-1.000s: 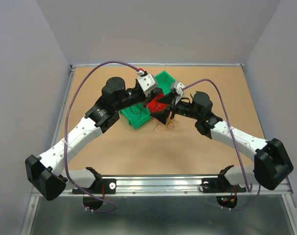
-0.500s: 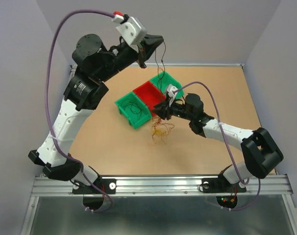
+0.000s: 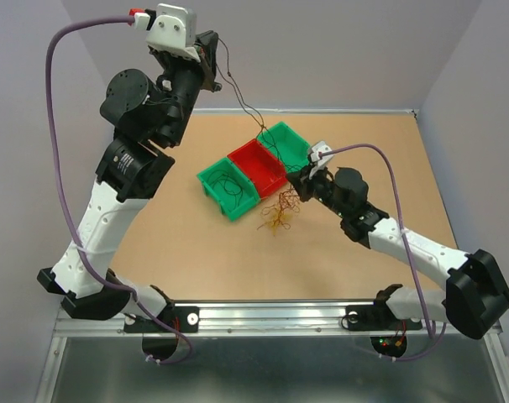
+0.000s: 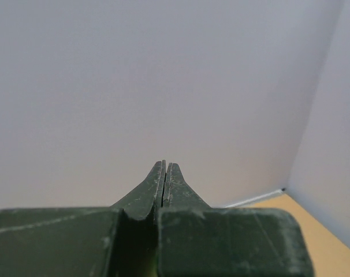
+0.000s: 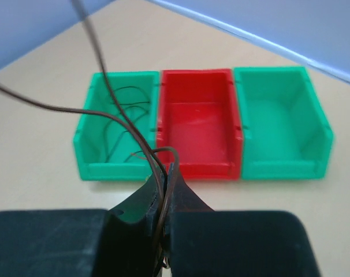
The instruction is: Untangle the cables
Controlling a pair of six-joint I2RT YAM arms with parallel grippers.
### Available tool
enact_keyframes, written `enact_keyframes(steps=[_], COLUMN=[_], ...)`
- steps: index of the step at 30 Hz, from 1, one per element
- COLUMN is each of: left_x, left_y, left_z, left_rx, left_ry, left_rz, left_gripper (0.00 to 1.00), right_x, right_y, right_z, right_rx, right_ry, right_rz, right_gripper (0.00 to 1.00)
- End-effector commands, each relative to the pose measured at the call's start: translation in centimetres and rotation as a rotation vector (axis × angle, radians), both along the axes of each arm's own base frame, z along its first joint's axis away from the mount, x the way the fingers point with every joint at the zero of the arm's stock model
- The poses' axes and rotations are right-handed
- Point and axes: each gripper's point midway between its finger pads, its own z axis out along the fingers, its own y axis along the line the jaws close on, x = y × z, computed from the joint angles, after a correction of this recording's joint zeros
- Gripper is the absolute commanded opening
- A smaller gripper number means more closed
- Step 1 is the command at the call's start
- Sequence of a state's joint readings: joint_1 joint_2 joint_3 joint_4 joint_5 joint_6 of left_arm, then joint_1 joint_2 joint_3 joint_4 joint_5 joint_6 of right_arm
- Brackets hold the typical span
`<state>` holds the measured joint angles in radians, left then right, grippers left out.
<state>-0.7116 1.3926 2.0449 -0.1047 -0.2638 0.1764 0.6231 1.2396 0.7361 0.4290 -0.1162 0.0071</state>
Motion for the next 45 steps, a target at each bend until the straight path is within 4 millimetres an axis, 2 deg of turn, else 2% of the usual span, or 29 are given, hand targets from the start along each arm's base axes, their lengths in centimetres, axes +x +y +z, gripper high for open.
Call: enact_keyframes(steps=[1, 5, 6, 7, 10, 11, 13, 14, 16, 18, 20, 21, 22, 25, 26, 27, 28, 29, 31, 32, 33, 37, 39, 40, 41, 42, 43, 44, 45], left_x=[-2.5, -3.6, -4.0, -4.3, -5.4, -5.6, -5.5, -4.9, -4.0, -2.9, -1.8, -1.5, -0.9, -0.6, -0.3, -0.4, -0.5, -0.3, -0.5, -0.3, -0.3, 0.0, -0.1, -0.1, -0.2, -0.1, -0.1, 0.2, 0.3], left_y=[6.7, 10.1, 11.1, 11.7, 13.7, 14.3, 13.1, 11.9, 8.2, 5.9, 4.7, 4.3, 3.8, 3.1, 2.7, 2.0, 1.6, 1.0, -0.2, -0.8, -1.3, -2.6, -2.7, -2.6, -2.7, -2.5, -2.5, -2.5, -2.4], left_z=[3.8, 4.1, 4.3, 4.4, 4.4, 3.8, 3.4, 2.0, -0.1, -2.1, -4.0, -4.7, -6.3, -8.1, -9.7, -10.4, -11.1, -12.7, -14.1, -15.8, -16.5, -20.3, -21.0, -21.4, -22.6, -22.7, -23.0, -24.4, -24.6], left_rx=[-0.162, -0.192, -0.215, -0.215, -0.24, -0.236, -0.194, -0.159, -0.044, 0.028, 0.072, 0.095, 0.114, 0.117, 0.13, 0.134, 0.129, 0.149, 0.181, 0.213, 0.232, 0.298, 0.303, 0.303, 0.313, 0.31, 0.312, 0.324, 0.321], left_ry=[-0.1, -0.126, -0.132, -0.14, -0.166, -0.168, -0.193, -0.178, -0.167, -0.123, -0.078, -0.068, -0.04, -0.017, 0.007, 0.009, 0.018, 0.039, 0.042, 0.06, 0.06, 0.085, 0.074, 0.072, 0.084, 0.074, 0.073, 0.094, 0.09], left_rz=[0.206, 0.325, 0.356, 0.371, 0.409, 0.418, 0.361, 0.326, 0.193, 0.12, 0.1, 0.091, 0.087, 0.059, 0.047, 0.015, -0.01, -0.029, -0.09, -0.111, -0.129, -0.18, -0.189, -0.187, -0.19, -0.183, -0.178, -0.172, -0.161], left_gripper=[0.0, 0.0, 0.0, 0.0, 0.0, 0.0, 0.0, 0.0, 0.0, 0.0, 0.0, 0.0, 0.0, 0.0, 0.0, 0.0, 0.0, 0.0, 0.0, 0.0, 0.0, 0.0, 0.0, 0.0, 0.0, 0.0, 0.0, 0.0, 0.0], right_x=[2.1, 2.0, 1.7, 1.6, 1.2, 1.3, 1.4, 1.5, 1.3, 1.0, 0.6, 0.4, 0.3, 0.1, 0.2, 0.4, 0.5, 0.8, 1.0, 1.0, 1.0, 0.4, 0.2, 0.1, 0.0, 0.0, 0.0, 0.1, 0.2], right_y=[-7.1, -11.3, -12.2, -13.3, -15.3, -15.8, -16.3, -16.3, -15.7, -14.9, -14.5, -13.9, -13.7, -12.8, -12.6, -12.6, -12.6, -12.6, -13.0, -13.0, -13.2, -13.8, -13.8, -13.6, -13.4, -13.2, -12.7, -12.4, -12.2], right_z=[0.2, 0.4, 1.2, 0.9, 1.4, 1.4, 1.3, 1.4, 1.6, 1.7, 1.9, 1.9, 1.6, 1.2, 0.9, 0.8, 0.8, 0.4, 0.5, 0.5, 0.5, 1.3, 1.5, 1.7, 1.6, 1.7, 1.8, 1.5, 1.7], right_rx=[0.021, 0.057, 0.08, 0.08, 0.106, 0.111, 0.108, 0.111, 0.12, 0.122, 0.115, 0.11, 0.093, 0.063, 0.051, 0.046, 0.039, 0.027, 0.022, 0.024, 0.025, 0.056, 0.065, 0.073, 0.072, 0.073, 0.074, 0.063, 0.066], right_ry=[0.075, 0.082, 0.072, 0.077, 0.061, 0.059, 0.058, 0.057, 0.058, 0.059, 0.05, 0.053, 0.061, 0.082, 0.088, 0.09, 0.089, 0.096, 0.092, 0.092, 0.092, 0.073, 0.066, 0.063, 0.062, 0.06, 0.058, 0.067, 0.064], right_rz=[-0.423, -0.603, -0.64, -0.696, -0.786, -0.816, -0.852, -0.849, -0.81, -0.752, -0.707, -0.669, -0.652, -0.601, -0.595, -0.6, -0.602, -0.61, -0.634, -0.637, -0.645, -0.657, -0.653, -0.638, -0.625, -0.614, -0.586, -0.576, -0.568], right_gripper=[0.01, 0.01, 0.01, 0.01, 0.01, 0.01, 0.01, 0.01, 0.01, 0.01, 0.01, 0.01, 0.05, 0.1, 0.12, 0.16, 0.22, 0.38, 0.38, 0.38, 0.38, 0.22, 0.22, 0.25, 0.4, 0.46, 0.48, 0.48, 0.48])
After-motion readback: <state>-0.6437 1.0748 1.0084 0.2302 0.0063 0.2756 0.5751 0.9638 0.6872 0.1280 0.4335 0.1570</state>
